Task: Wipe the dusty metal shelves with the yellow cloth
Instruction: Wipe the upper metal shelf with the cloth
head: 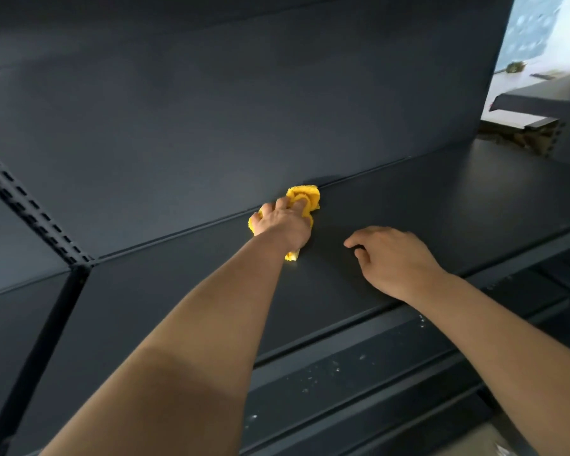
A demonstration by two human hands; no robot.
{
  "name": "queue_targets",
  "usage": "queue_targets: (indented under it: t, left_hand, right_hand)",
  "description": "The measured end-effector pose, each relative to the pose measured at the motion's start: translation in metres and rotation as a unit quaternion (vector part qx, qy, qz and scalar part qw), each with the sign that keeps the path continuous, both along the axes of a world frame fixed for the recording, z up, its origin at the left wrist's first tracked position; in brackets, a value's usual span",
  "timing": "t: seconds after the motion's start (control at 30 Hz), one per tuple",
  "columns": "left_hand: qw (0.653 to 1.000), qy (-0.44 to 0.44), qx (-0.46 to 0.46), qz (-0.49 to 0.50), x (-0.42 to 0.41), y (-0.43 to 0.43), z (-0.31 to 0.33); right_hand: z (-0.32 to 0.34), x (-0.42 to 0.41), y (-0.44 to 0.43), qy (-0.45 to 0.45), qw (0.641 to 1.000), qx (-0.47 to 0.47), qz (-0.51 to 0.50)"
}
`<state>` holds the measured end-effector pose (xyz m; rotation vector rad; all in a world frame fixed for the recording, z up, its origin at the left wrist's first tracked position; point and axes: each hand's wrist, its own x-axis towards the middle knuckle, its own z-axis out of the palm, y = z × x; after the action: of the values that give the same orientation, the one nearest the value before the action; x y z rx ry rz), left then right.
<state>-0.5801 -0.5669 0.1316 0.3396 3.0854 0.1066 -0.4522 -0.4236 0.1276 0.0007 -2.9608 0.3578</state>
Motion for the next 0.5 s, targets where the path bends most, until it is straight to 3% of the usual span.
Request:
queue_targets:
  t: [0.3,0.5]
  left_hand:
    - [0.999,0.016,0.033,-0.018,0.045,-0.004,-0.004]
    - [0.998,0.021,0.035,0.04,0.077,-0.059,-0.004]
  right_hand:
    - [0.003,0.011,0.004,0.021,0.996,-0.002,0.088]
    - [0.004,0.022,-0.043,0.022,0.988,-0.008,0.15]
